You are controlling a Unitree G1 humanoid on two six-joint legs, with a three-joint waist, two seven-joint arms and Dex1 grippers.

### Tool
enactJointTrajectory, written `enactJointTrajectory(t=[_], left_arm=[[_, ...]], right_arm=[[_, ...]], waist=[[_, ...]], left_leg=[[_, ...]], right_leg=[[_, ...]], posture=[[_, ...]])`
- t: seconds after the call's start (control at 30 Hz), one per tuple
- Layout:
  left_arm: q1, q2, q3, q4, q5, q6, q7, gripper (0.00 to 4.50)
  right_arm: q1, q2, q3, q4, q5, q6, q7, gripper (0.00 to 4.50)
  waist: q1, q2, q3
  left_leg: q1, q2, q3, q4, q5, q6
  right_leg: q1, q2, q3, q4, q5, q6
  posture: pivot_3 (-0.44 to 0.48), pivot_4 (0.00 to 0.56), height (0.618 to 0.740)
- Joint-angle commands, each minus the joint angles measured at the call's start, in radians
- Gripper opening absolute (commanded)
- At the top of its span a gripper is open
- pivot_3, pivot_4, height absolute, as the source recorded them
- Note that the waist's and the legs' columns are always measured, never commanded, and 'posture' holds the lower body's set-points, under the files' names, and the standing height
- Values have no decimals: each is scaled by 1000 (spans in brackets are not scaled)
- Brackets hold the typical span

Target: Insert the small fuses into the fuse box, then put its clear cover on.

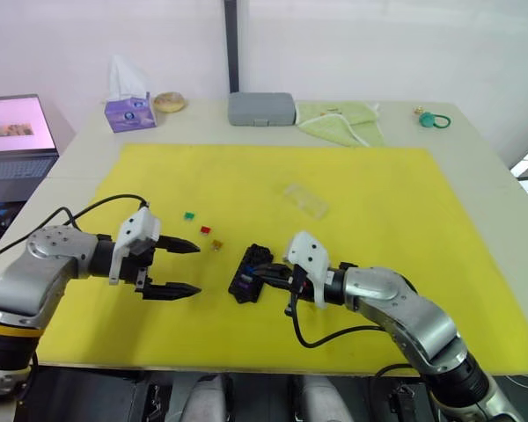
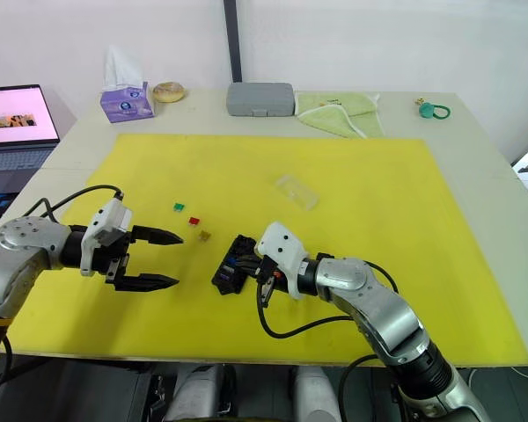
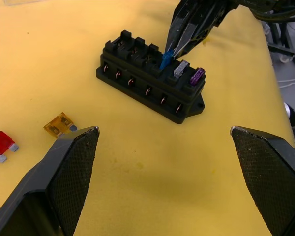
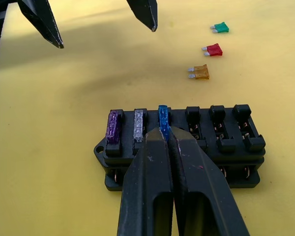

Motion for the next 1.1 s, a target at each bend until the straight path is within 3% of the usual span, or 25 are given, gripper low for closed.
enactJointTrajectory(t=[0.03,0.2,0.3,0.37,0.77,0.97,1.07,1.1], left_arm=[[-14,0,8,-9,-2,-2,8,4479],[-14,-1,6,-10,-3,-1,12,4479],[-13,-1,6,-11,-4,1,14,4500],[-12,0,4,-11,-3,0,13,4500],[-18,1,1,0,1,-1,8,4500],[-23,3,-2,6,4,-2,3,4500],[-25,2,-4,8,7,-3,1,4500],[-25,1,-5,8,9,-4,1,4500]], right_arm=[[4,0,-8,9,0,4,4,0],[2,3,-12,10,1,2,6,0],[3,5,-19,6,7,1,6,993],[6,7,-27,2,14,0,9,1940],[10,-10,-95,0,46,-25,53,1940],[-58,22,-118,-13,83,7,52,1940],[-81,49,-110,1,96,22,40,1208],[-86,56,-103,11,91,19,37,670]], waist=[[0,0,0],[0,0,0],[0,0,0],[0,0,0],[0,0,0],[-2,0,0],[-1,0,0],[0,0,0]], left_leg=[[0,0,0,0,0,0],[0,0,0,0,0,0],[0,0,0,0,0,0],[0,0,0,0,0,0],[0,0,0,0,0,0],[0,0,0,0,0,0],[0,0,0,0,0,0],[0,0,0,0,0,0]], right_leg=[[0,0,0,0,0,0],[0,0,0,0,0,0],[0,0,0,0,0,0],[0,0,0,0,0,0],[0,0,0,0,0,0],[0,0,0,0,0,0],[0,0,0,1,0,0],[0,0,0,1,0,0]], posture=[[0,150,737],[0,150,737],[0,150,737],[0,150,737],[0,150,737],[0,150,737],[0,150,737],[0,150,737]])
